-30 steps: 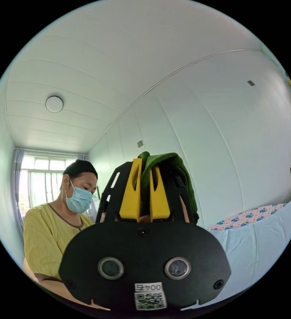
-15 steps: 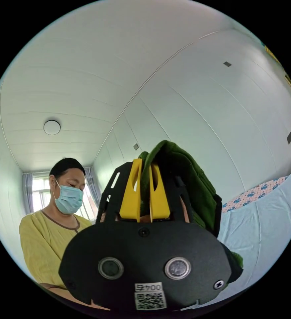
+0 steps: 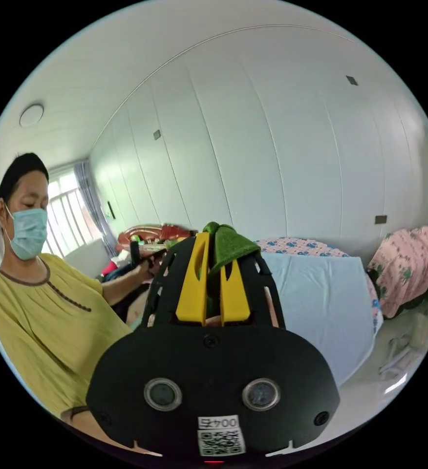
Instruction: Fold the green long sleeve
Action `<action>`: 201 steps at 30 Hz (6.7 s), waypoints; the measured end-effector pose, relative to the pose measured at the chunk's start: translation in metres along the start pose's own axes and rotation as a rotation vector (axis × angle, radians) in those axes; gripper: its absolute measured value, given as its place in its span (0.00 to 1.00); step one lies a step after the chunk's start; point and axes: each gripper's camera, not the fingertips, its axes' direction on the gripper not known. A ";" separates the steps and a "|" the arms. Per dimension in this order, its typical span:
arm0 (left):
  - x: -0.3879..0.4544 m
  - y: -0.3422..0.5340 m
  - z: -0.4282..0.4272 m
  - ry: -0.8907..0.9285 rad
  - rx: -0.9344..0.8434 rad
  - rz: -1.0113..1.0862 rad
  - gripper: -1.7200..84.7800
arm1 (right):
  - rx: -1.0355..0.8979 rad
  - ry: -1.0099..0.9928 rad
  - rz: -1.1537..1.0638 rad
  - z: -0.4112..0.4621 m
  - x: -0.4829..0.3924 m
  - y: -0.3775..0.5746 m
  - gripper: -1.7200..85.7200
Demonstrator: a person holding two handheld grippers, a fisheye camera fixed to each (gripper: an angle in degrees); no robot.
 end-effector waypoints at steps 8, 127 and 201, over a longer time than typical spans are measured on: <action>0.093 -0.087 -0.098 -0.261 0.206 0.371 0.04 | -0.106 0.250 -0.245 0.028 -0.118 -0.045 0.06; -0.008 0.307 -0.068 -0.441 -0.894 -0.688 0.05 | -1.219 0.239 0.075 -0.304 0.151 0.516 0.06; -0.186 0.318 0.523 -0.319 -1.070 0.196 0.14 | -0.763 0.047 0.430 -0.003 0.681 0.423 0.13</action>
